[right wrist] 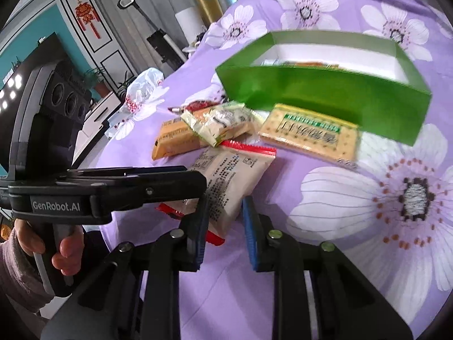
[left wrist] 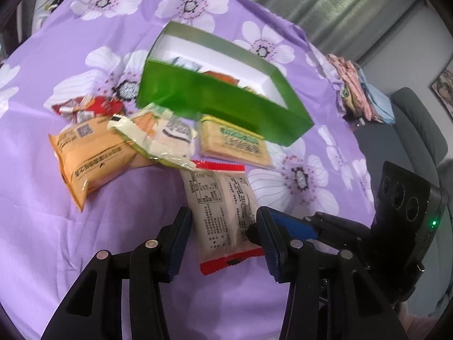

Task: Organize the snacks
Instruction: 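Lower the right gripper onto the white-red wrapped snack and grasp it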

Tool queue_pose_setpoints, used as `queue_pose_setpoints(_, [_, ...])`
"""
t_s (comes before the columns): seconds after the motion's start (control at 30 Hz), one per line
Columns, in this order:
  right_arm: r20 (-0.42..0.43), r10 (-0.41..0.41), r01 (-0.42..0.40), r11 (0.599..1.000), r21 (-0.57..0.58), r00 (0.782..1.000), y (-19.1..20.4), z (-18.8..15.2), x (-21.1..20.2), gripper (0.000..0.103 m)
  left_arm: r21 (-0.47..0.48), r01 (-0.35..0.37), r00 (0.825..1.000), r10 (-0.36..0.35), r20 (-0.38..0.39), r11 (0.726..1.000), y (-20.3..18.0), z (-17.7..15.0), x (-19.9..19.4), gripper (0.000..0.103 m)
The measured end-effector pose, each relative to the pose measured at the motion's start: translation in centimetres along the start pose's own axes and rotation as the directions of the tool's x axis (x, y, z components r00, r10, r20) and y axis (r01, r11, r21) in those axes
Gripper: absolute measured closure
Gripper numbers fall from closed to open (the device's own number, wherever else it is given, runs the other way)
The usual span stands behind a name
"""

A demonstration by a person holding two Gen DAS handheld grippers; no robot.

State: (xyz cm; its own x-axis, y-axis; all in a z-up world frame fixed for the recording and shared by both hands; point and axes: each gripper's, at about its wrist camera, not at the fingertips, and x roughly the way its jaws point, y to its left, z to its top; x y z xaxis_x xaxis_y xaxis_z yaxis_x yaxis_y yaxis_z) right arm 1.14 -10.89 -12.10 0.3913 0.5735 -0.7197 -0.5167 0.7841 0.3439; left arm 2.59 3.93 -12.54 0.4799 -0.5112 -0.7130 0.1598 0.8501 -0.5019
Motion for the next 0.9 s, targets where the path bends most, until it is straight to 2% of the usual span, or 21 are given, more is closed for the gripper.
queue_pose_setpoints(0.13, [0.037,-0.013,0.013,1.000,0.002,0.999,-0.2,0.4,-1.5,0.079,0.020,0.014,1.000,-0.014,0.018,1.000,-1.3,0.6,-0.4,0.057])
queue_pose_setpoints(0.17, [0.044,-0.006,0.006,1.000,0.002,0.999,-0.1,0.5,-1.7,0.083,0.020,0.054,0.998,-0.055,0.014,0.998,-1.7,0.7,-0.5,0.063])
queue_pose_setpoints(0.2, [0.046,0.026,-0.026,1.000,0.002,0.999,0.1,0.7,-1.9,0.097,0.028,0.078,0.997,-0.078,0.015,0.997,-2.2,0.7,-0.6,0.069])
queue_pose_setpoints(0.3, [0.034,0.017,-0.016,0.999,-0.041,0.999,1.3,0.9,-1.6,0.095,0.113,0.061,0.998,-0.065,0.028,0.992,-4.8,1.0,-0.5,0.069])
queue_pose_setpoints(0.43, [0.026,-0.022,0.023,0.999,-0.028,0.999,0.7,0.7,-1.1,0.094,0.080,0.015,1.000,-0.016,0.021,0.997,-4.0,1.5,0.6,0.069])
queue_pose_setpoints(0.47, [0.023,-0.033,0.033,0.999,-0.014,0.999,0.1,0.6,-1.3,0.093,0.044,0.004,1.000,-0.004,0.008,0.999,-2.9,1.6,0.8,0.069])
queue_pose_setpoints(0.53, [0.007,-0.039,0.039,0.999,0.021,0.999,-1.3,0.2,-1.7,0.080,0.002,0.000,1.000,0.000,-0.012,1.000,-1.2,1.1,0.8,0.067])
queue_pose_setpoints(0.57, [-0.011,-0.040,0.041,0.999,0.033,0.999,-1.8,-0.1,-1.8,0.062,-0.028,-0.016,0.999,0.015,-0.031,0.999,-0.2,0.7,0.9,0.064])
queue_pose_setpoints(0.6, [-0.023,-0.041,0.042,0.998,0.038,0.999,-2.0,-0.3,-1.8,0.043,-0.043,-0.015,0.999,0.014,-0.044,0.999,0.3,0.3,0.9,0.055])
queue_pose_setpoints(0.63, [-0.032,-0.037,0.038,0.999,0.037,0.999,-2.1,-0.7,-1.8,0.040,-0.063,-0.006,0.998,0.002,-0.064,0.998,0.7,-0.2,1.1,0.039])
queue_pose_setpoints(0.7, [-0.076,-0.031,0.034,0.999,0.036,0.997,-2.3,-1.5,-1.3,0.040,-0.101,0.012,0.994,-0.023,-0.109,0.995,1.2,-1.3,1.7,0.028])
queue_pose_setpoints(0.73, [-0.092,-0.028,0.032,0.999,0.044,0.995,-2.4,-1.8,-1.1,0.040,-0.113,0.019,0.991,-0.034,-0.129,0.993,1.3,-1.7,2.1,0.028])
queue_pose_setpoints(0.8, [-0.124,0.028,-0.019,0.997,0.074,0.992,-2.8,-2.5,-0.6,0.042,-0.132,0.026,0.988,-0.046,-0.149,0.991,1.0,-2.2,2.5,0.028])
queue_pose_setpoints(0.9, [-0.131,0.083,-0.072,0.994,0.082,0.988,-2.7,-3.0,-0.2,0.042,-0.139,0.066,0.984,-0.088,-0.154,0.988,0.8,-2.1,2.7,0.028])
